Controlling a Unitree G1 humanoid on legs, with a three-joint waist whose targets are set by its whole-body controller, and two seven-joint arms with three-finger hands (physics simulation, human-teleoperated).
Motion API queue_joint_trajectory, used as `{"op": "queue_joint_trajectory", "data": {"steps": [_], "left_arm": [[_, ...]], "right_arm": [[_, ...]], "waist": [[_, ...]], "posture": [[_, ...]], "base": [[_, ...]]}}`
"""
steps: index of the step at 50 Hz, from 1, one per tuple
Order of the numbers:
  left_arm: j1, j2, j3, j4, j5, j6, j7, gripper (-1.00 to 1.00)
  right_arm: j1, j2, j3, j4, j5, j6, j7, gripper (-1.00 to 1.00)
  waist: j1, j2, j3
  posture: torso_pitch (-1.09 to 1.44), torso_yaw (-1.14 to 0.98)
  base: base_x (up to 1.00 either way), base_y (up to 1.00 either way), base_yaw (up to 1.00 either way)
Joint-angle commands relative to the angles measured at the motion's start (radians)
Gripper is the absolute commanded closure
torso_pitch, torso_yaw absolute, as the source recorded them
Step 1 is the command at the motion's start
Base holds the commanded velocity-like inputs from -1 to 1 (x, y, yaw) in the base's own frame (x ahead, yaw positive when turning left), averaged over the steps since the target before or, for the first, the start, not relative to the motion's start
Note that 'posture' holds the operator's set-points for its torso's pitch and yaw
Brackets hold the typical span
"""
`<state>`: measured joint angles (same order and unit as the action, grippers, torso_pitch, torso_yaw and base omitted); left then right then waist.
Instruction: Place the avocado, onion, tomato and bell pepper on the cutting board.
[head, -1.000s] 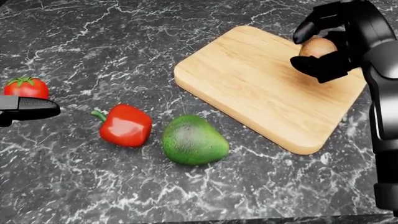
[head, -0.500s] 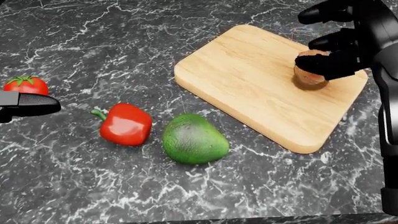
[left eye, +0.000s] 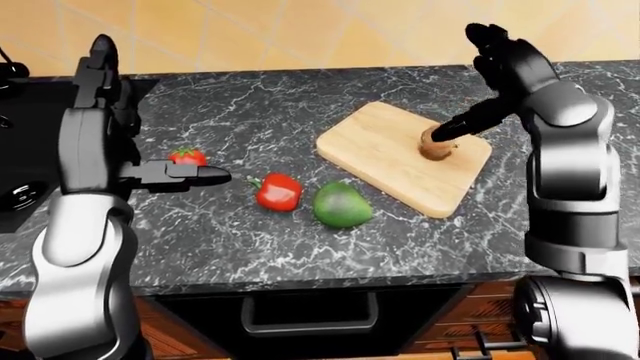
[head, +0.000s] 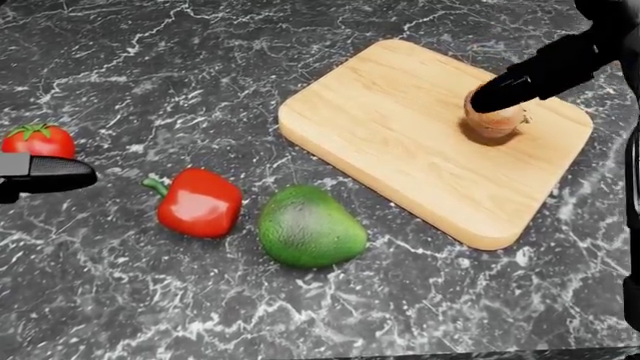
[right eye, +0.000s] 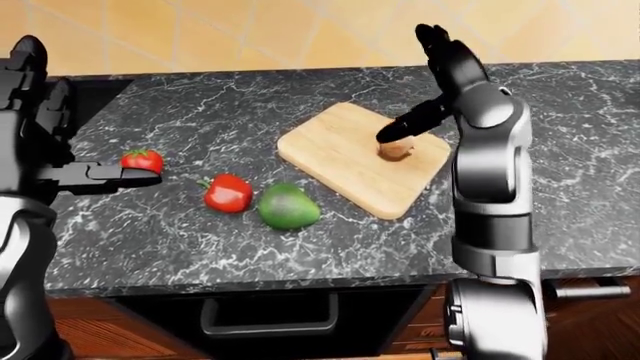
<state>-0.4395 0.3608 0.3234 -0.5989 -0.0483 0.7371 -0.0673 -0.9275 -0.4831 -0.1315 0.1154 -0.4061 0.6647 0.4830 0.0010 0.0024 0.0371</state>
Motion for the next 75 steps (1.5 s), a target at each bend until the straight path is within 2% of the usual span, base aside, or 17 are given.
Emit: {"op": "queue_joint_trajectory", "data": {"steps": [1, 9, 11, 17, 25, 31, 38, 41, 53, 70, 75], "left_arm": [[-0.028, 0.013, 0.008, -0.029, 0.003, -0.026, 0.003, -1.00], [-0.045, 0.018, 0.004, -0.027, 0.005, -0.014, 0.001, -1.00], [-0.051, 0.018, -0.001, -0.026, 0.006, -0.012, 0.003, -1.00], [-0.049, 0.021, 0.006, -0.024, 0.005, -0.013, 0.001, -1.00], [-0.040, 0.027, 0.020, -0.035, 0.001, -0.009, 0.003, -1.00], [-0.030, 0.027, 0.025, -0.036, -0.001, -0.015, 0.005, -1.00], [-0.028, 0.024, 0.022, -0.031, -0.002, -0.023, 0.009, -1.00], [-0.026, 0.024, 0.023, -0.032, -0.003, -0.023, 0.009, -1.00], [-0.027, 0.027, 0.026, -0.029, -0.006, -0.025, 0.007, -1.00], [-0.029, 0.030, 0.026, -0.023, -0.009, -0.029, 0.008, -1.00], [-0.023, 0.027, 0.026, -0.027, -0.011, -0.029, 0.008, -1.00]], "right_arm": [[-0.054, -0.014, 0.003, -0.059, -0.050, 0.011, 0.059, -1.00], [-0.126, 0.048, 0.070, -0.210, -0.222, 0.126, 0.285, -1.00], [-0.128, 0.091, 0.096, -0.254, -0.271, 0.155, 0.342, -1.00], [-0.135, 0.182, 0.126, -0.296, -0.383, 0.130, 0.442, -1.00], [-0.131, 0.293, 0.155, -0.292, -0.466, 0.080, 0.511, -1.00], [-0.126, 0.337, 0.173, -0.328, -0.531, 0.076, 0.597, -1.00], [-0.103, 0.383, 0.205, -0.401, -0.627, 0.088, 0.784, -1.00], [-0.099, 0.408, 0.205, -0.423, -0.665, 0.085, 0.828, -1.00], [-0.069, 0.475, 0.218, -0.420, -0.703, 0.057, 0.891, -1.00], [0.031, 0.529, 0.239, -0.442, -0.711, 0.048, 0.863, -1.00], [0.063, 0.541, 0.248, -0.460, -0.719, 0.054, 0.867, -0.78]], "waist": [[0.000, -0.001, -0.027], [-0.005, 0.002, -0.021], [-0.005, 0.004, -0.020], [-0.008, 0.012, -0.017], [-0.010, 0.022, -0.018], [-0.011, 0.026, -0.019], [-0.012, 0.029, -0.016], [-0.014, 0.030, -0.016], [-0.019, 0.039, -0.017], [-0.021, 0.042, -0.018], [-0.020, 0.043, -0.019]], "posture": [[0.00, 0.00], [0.00, 0.00], [0.00, 0.00], [0.00, 0.00], [0.00, 0.00], [0.00, 0.00], [0.00, 0.00], [0.00, 0.00], [0.00, 0.00], [0.00, 0.00], [0.00, 0.00]], "base": [[0.00, 0.00, 0.00], [0.00, 0.00, 0.00], [0.00, 0.00, 0.00], [0.00, 0.00, 0.00], [0.00, 0.00, 0.00], [0.00, 0.00, 0.00], [0.00, 0.00, 0.00], [0.00, 0.00, 0.00], [0.00, 0.00, 0.00], [0.00, 0.00, 0.00], [0.00, 0.00, 0.00]]}}
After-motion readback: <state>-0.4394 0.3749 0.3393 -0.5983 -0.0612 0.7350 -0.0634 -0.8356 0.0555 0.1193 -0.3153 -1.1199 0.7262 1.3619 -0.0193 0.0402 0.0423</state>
